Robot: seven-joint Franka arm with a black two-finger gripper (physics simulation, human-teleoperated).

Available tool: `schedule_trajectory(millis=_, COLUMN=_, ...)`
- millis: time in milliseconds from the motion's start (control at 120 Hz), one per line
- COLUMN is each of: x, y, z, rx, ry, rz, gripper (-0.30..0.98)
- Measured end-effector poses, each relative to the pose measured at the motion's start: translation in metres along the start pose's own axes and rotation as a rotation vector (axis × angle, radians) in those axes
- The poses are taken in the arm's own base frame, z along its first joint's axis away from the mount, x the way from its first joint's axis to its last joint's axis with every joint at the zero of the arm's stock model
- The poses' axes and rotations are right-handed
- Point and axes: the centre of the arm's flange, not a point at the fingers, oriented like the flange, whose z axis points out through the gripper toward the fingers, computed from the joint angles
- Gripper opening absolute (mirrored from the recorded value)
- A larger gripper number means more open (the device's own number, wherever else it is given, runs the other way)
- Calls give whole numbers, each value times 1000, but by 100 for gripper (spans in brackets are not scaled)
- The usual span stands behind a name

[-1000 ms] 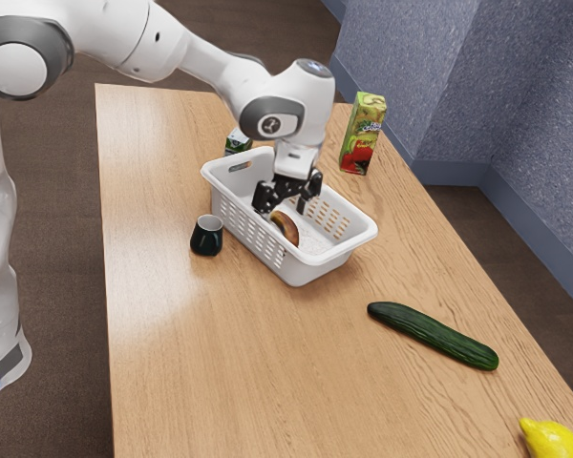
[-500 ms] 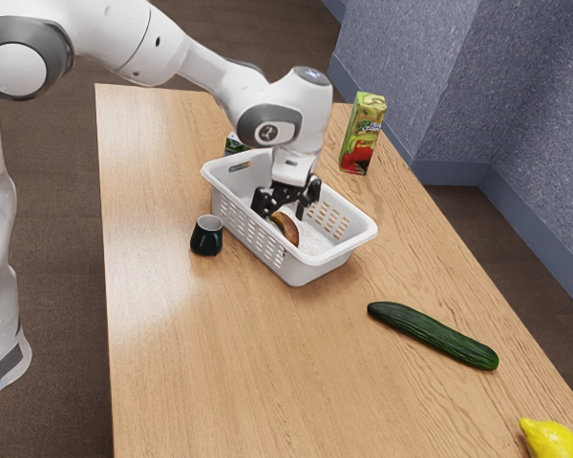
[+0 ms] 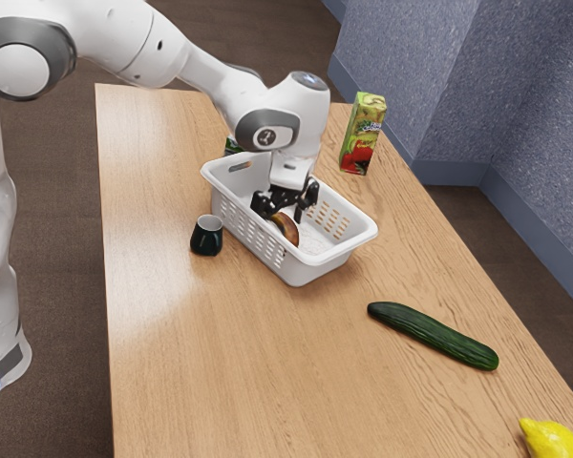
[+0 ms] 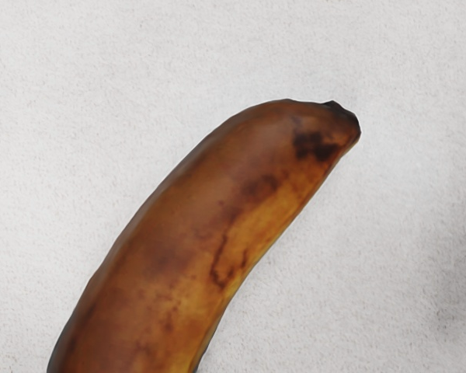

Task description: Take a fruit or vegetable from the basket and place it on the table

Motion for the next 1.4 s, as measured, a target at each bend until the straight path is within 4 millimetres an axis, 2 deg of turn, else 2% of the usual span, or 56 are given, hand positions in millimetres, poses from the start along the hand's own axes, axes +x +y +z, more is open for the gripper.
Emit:
schedule_trajectory(millis=533, x=-1, y=0, z=9, rx=-8, ry=-1, rz=-4, gripper=67)
schedule_trajectory(millis=783, x=0, y=1, z=11, rx=-9, ry=-1, rz=-7, gripper=46)
schedule_trajectory(millis=950, x=0, y=1, z=11, rx=-7, ry=-1, rz=-10, gripper=24)
schedule_trajectory(millis=1400, x=-3, y=1, z=11, rx=7, ry=4, rz=-32, gripper=15)
